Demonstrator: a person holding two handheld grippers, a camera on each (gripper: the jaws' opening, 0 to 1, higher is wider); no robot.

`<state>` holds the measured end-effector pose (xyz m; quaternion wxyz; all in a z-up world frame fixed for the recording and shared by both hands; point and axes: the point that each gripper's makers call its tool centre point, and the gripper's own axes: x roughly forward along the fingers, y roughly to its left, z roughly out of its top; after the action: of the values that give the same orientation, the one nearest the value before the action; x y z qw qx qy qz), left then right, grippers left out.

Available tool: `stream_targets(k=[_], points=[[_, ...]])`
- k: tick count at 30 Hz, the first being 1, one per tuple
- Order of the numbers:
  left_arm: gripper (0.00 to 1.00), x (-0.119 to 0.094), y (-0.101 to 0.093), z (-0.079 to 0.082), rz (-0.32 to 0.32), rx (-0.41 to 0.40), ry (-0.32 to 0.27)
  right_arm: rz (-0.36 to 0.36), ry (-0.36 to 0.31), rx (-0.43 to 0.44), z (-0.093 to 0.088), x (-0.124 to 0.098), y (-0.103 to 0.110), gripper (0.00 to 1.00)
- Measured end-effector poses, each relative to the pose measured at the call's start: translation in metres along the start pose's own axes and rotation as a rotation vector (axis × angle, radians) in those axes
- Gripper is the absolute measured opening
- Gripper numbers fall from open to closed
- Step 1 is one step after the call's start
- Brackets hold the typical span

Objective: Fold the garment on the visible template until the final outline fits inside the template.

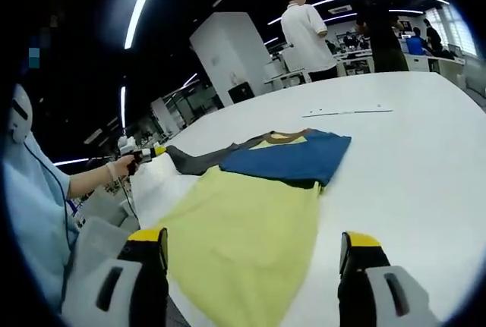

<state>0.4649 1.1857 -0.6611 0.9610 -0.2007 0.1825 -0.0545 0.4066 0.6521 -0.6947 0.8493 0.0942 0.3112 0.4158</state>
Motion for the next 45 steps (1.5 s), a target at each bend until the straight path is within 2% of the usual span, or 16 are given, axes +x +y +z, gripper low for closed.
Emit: stream_targets(k=[2, 4, 5, 7, 9, 18, 21, 28, 32, 38, 45], points=[[0.0, 0.006, -0.014, 0.006, -0.024, 0.082, 0.018, 0.012, -0.007, 0.009, 0.001, 0.001, 0.003, 0.94], [0.0, 0.013, -0.034, 0.013, -0.078, 0.073, 0.007, 0.022, -0.009, 0.017, 0.001, 0.002, 0.005, 0.94], [0.0, 0.015, -0.04, 0.015, -0.085, 0.081, 0.004, 0.024, -0.007, 0.014, 0.0, 0.003, 0.006, 0.94], [0.0, 0.023, -0.057, 0.018, -0.123, 0.127, 0.018, 0.028, -0.007, 0.012, 0.0, 0.004, 0.007, 0.94], [0.0, 0.032, -0.077, 0.02, -0.172, 0.121, 0.016, 0.031, -0.003, 0.013, -0.001, 0.004, 0.008, 0.94], [0.0, 0.072, -0.139, 0.022, -0.297, 0.136, 0.032, 0.025, -0.027, 0.028, 0.0, -0.001, 0.009, 0.94], [0.0, 0.086, -0.163, 0.017, -0.342, 0.141, 0.048, 0.021, -0.034, 0.033, 0.0, -0.002, 0.009, 0.94], [0.0, 0.119, -0.214, -0.007, -0.421, 0.147, 0.097, 0.017, -0.042, 0.041, 0.0, -0.005, 0.009, 0.94], [0.0, 0.13, -0.234, -0.012, -0.454, 0.113, 0.103, 0.012, -0.048, 0.048, -0.002, -0.009, 0.008, 0.94], [0.0, 0.142, -0.265, -0.015, -0.503, 0.112, 0.11, -0.002, -0.058, 0.066, -0.005, -0.014, 0.004, 0.94], [0.0, 0.159, -0.312, -0.023, -0.578, 0.126, 0.12, -0.006, -0.061, 0.075, -0.007, -0.015, -0.002, 0.94]])
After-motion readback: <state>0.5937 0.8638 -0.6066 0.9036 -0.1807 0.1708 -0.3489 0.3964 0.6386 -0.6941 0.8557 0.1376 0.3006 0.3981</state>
